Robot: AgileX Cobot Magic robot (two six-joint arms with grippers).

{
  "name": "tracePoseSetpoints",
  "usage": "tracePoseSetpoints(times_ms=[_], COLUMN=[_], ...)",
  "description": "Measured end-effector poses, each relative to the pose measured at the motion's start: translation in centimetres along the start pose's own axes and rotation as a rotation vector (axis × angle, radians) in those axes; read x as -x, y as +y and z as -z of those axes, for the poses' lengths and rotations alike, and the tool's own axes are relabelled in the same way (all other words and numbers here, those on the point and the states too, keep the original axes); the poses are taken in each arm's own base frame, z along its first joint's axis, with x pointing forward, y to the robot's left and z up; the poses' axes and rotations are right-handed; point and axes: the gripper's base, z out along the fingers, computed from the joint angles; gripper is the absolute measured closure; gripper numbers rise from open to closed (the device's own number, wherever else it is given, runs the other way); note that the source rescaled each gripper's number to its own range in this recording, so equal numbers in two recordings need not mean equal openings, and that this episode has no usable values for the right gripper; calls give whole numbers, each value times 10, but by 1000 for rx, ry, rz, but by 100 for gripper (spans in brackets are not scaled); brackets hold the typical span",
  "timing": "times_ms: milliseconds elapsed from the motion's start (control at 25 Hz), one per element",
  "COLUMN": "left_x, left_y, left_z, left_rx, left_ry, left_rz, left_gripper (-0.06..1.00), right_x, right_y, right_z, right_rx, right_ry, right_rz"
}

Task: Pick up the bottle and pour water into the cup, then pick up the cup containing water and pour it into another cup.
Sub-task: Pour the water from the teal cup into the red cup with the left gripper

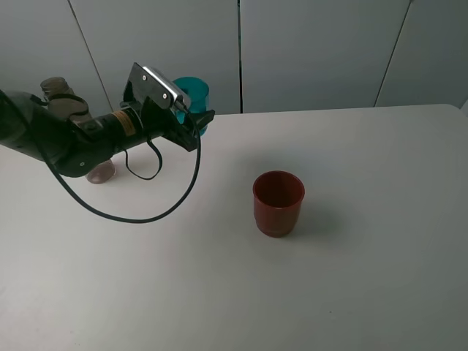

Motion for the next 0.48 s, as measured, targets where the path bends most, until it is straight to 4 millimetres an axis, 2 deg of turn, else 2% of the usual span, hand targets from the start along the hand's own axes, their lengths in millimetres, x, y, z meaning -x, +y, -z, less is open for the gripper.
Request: tracePoseSetpoints(times_ms=[240,480], left_x=[14,17], left_y=[-11,-26], left_z=[8,7], left_rx=[-99,-189], left_ry=[15,38], left_rz=[-77,-139], left_gripper=[80,80], right_x=[0,0], right_y=[0,0], right_z=[0,0], right_rx=[0,0], right_ry=[0,0], right_rz=[-6,-6])
